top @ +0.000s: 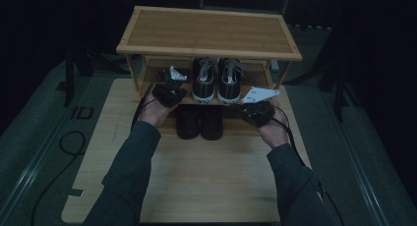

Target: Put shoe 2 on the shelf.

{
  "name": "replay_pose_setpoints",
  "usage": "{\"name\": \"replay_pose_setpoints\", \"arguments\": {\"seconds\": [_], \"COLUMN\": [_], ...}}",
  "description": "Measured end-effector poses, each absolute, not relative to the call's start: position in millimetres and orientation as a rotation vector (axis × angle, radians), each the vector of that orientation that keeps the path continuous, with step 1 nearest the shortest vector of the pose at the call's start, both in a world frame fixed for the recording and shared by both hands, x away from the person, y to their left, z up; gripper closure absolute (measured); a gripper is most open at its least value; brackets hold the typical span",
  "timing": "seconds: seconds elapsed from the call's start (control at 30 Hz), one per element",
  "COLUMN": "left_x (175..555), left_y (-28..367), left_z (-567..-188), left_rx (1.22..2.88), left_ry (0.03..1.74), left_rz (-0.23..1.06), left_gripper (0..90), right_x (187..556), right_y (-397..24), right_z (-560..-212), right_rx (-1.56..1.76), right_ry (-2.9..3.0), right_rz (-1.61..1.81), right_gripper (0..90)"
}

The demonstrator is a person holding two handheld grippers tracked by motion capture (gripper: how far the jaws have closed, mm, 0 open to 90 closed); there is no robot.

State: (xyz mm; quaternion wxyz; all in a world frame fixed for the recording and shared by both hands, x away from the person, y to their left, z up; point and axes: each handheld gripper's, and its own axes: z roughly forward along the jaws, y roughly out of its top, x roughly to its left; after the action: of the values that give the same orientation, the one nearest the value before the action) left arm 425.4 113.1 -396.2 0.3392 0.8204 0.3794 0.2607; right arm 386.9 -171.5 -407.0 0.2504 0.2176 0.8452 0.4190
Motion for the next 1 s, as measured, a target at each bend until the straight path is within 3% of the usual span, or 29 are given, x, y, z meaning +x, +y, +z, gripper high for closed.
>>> {"name": "replay_pose_setpoints", "arguments": {"seconds": [1.0], "left_x": [425.5], "left_y": [113.9], "left_z": [-395.8], "left_rx": [2.132], "left_ry": [0.993], "left_rz": [0.667], "left_gripper": [90.0], "right_x": [390.2], "right_y": [-161.9], "right_z": [-410.8], "right_rx": [0.567], "right_ry": [2.334], "right_rz": [1.140], "right_gripper": [87.8]}}
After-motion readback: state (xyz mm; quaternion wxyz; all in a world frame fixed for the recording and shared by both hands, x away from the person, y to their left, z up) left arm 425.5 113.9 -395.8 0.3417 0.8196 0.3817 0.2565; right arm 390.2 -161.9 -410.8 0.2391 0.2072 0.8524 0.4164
